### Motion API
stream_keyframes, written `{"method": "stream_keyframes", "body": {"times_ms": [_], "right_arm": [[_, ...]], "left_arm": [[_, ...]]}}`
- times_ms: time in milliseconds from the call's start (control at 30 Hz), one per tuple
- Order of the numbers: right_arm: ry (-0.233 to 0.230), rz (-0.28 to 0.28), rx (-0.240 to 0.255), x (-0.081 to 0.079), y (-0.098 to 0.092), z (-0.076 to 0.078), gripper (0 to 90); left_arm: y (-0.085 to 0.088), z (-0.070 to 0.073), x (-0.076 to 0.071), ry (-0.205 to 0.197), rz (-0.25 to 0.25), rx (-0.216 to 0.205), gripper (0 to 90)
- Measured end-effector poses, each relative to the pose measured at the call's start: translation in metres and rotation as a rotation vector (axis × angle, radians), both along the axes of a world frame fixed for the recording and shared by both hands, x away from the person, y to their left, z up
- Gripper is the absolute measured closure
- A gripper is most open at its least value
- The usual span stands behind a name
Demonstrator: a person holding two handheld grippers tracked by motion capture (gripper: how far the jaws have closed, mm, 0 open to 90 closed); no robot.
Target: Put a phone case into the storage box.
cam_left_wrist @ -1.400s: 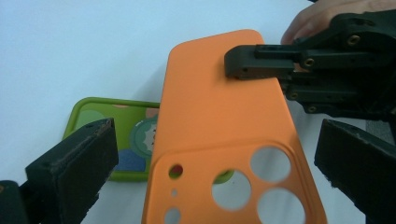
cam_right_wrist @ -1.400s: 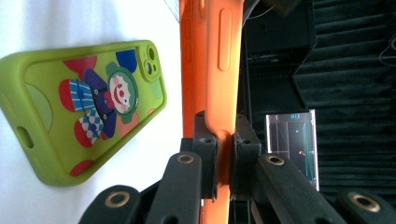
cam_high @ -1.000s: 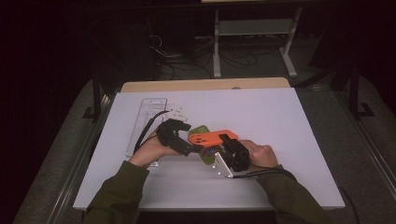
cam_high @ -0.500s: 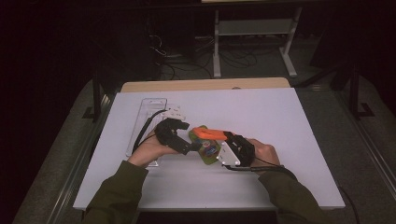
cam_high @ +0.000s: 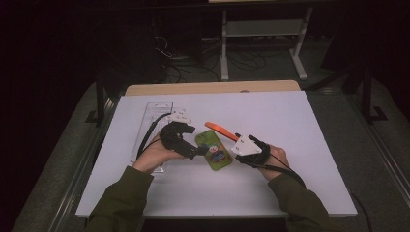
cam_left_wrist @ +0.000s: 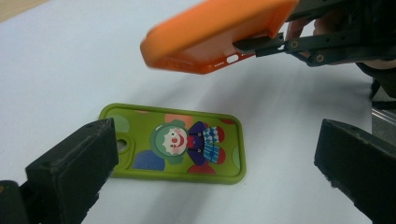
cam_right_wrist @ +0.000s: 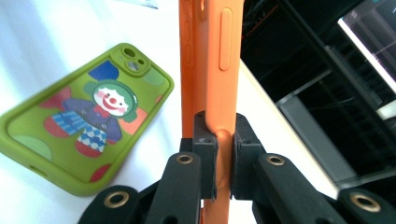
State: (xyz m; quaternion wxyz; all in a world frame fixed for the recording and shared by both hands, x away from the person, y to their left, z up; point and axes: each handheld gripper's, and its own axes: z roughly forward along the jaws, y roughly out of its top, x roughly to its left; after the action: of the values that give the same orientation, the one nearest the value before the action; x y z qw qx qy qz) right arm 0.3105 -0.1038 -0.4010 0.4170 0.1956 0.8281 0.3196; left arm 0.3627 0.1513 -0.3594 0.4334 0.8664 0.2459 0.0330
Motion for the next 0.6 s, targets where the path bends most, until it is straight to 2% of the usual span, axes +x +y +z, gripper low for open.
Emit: {"method": "stream_keyframes", "body": {"times_ms": [67, 133, 233, 533, 600], "right_arm": [[0.038, -0.024, 0.056, 0.001, 0.000, 0.001, 82.3], [0.066, -0.032, 0.084, 0.002, -0.001, 0.002, 82.3], [0.115, -0.059, 0.153, 0.004, -0.003, 0.004, 82.3], [0.218, -0.104, 0.279, 0.009, -0.011, 0.008, 82.3], [0.240, -0.123, 0.322, 0.009, -0.012, 0.008, 82.3]], "left_arm": [[0.000, 0.000, 0.000, 0.003, 0.012, -0.007, 0.0], [0.000, 0.000, 0.000, 0.005, 0.020, -0.006, 0.0], [0.000, 0.000, 0.000, 0.008, 0.027, -0.004, 0.0], [-0.002, -0.003, 0.000, 0.014, 0.029, 0.007, 0.0], [-0.002, -0.003, 0.000, 0.013, 0.031, 0.011, 0.0]]}}
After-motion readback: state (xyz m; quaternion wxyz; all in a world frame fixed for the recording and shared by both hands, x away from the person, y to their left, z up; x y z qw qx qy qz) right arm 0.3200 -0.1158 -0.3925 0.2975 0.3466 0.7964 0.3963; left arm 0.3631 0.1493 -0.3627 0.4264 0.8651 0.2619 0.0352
